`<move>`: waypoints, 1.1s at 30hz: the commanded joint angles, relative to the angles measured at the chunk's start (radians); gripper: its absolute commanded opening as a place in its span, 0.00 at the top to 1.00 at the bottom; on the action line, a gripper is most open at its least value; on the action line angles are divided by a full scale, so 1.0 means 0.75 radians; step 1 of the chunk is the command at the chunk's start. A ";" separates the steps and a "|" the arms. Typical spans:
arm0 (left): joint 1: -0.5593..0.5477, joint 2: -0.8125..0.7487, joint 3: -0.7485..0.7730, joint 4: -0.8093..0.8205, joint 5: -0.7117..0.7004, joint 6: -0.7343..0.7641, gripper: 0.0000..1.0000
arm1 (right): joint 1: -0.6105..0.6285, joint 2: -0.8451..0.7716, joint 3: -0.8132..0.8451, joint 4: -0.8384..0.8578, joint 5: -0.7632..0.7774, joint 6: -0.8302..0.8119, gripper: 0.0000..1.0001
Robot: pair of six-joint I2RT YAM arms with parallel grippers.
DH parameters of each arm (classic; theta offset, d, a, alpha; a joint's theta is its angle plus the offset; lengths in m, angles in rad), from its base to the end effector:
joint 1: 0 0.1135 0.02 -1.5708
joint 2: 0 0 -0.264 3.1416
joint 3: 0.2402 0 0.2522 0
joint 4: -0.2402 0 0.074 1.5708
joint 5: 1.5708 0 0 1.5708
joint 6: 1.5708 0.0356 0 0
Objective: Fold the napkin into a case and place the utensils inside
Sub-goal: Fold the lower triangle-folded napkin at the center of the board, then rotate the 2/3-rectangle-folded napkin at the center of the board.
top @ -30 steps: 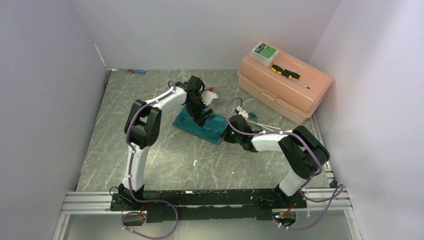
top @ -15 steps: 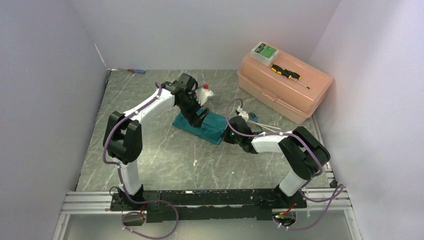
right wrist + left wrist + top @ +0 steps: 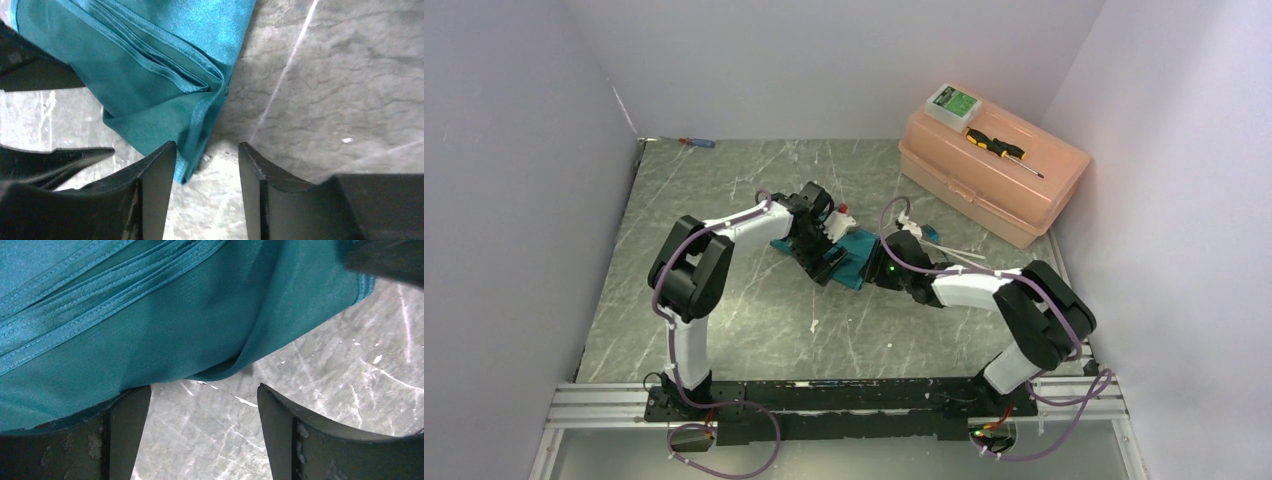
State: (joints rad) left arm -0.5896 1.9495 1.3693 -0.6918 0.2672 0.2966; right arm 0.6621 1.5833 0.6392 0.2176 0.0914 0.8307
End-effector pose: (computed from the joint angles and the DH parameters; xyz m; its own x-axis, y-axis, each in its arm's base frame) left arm 0.3166 -0.2231 0.1712 -0.5840 0.7299 -0.3553 0.8068 0.5700 -0.1553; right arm 0.2365 0.1803 0.1416 -0.7656 0.3355 -0.5489 0.0103 0.8595 0.5111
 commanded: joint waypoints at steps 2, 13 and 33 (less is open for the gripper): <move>-0.002 -0.002 0.006 0.027 -0.084 -0.016 0.17 | -0.113 -0.151 0.088 -0.195 -0.101 -0.124 0.37; 0.005 -0.264 -0.077 -0.204 0.015 0.003 0.16 | -0.200 0.350 0.701 -0.321 -0.156 -0.432 0.33; 0.228 0.119 0.059 -0.021 -0.282 0.089 0.22 | -0.201 0.317 0.489 -0.202 -0.227 -0.442 0.45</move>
State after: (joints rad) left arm -0.4225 1.9453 1.3422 -0.7704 0.0910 0.3405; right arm 0.5102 1.9083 1.0988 0.0444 -0.0444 0.4721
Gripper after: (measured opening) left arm 0.783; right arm 0.563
